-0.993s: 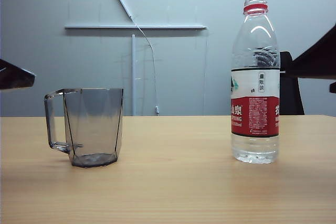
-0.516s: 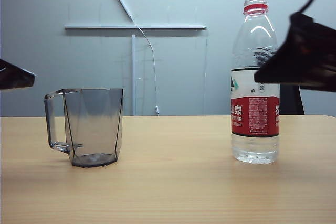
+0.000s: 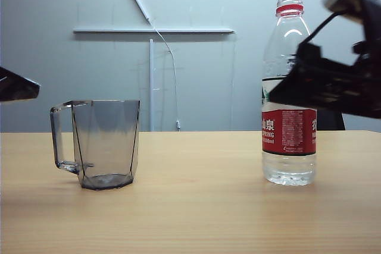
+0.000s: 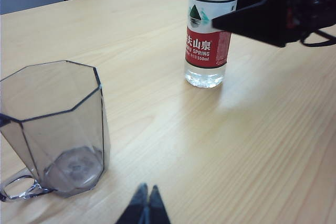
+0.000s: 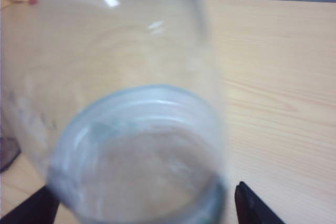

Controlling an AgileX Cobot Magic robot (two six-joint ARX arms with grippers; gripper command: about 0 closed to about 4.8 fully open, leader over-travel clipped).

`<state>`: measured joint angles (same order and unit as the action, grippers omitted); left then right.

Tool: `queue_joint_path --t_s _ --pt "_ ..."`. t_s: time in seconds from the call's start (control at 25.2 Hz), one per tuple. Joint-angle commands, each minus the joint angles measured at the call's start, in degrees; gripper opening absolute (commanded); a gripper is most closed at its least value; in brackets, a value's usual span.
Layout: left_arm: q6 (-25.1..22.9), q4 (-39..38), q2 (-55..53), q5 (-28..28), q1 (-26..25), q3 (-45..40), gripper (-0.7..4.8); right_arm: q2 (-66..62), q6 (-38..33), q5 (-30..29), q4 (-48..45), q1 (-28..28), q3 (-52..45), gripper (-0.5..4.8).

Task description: Pick up the mineral water bottle on the table and pour water into the mug until it's half full.

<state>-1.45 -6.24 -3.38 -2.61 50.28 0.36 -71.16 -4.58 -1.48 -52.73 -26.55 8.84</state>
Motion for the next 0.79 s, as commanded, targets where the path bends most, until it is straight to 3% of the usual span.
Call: queue_joint_path --t_s 0.04,0.32,0.52,0.67,0.79 --pt "0.17 0.66 -0.04 0.07 0.09 0.15 -0.02 -5.99 0.72 -0.44 -4.28 -0.02 2.32 4.79" --pt "0.17 0.68 -0.04 0.07 0.09 0.15 -0.02 -16.76 0.57 0.48 -13.25 0.33 5.16 4.79" --pt "0.17 0.68 -0.04 0.07 0.09 0.15 -0.02 -18.08 0.55 0.48 -14.45 0.33 5.38 4.79" --pt "0.17 0.68 -0.04 0.07 0.09 0.15 -0.02 -18.08 0.5 0.46 -14.49 0.33 5.33 3.55" --pt "0.17 0.68 -0.04 0.07 0.09 0.15 -0.02 -18.03 0.5 0.44 -14.6 0.33 5.27 3.22"
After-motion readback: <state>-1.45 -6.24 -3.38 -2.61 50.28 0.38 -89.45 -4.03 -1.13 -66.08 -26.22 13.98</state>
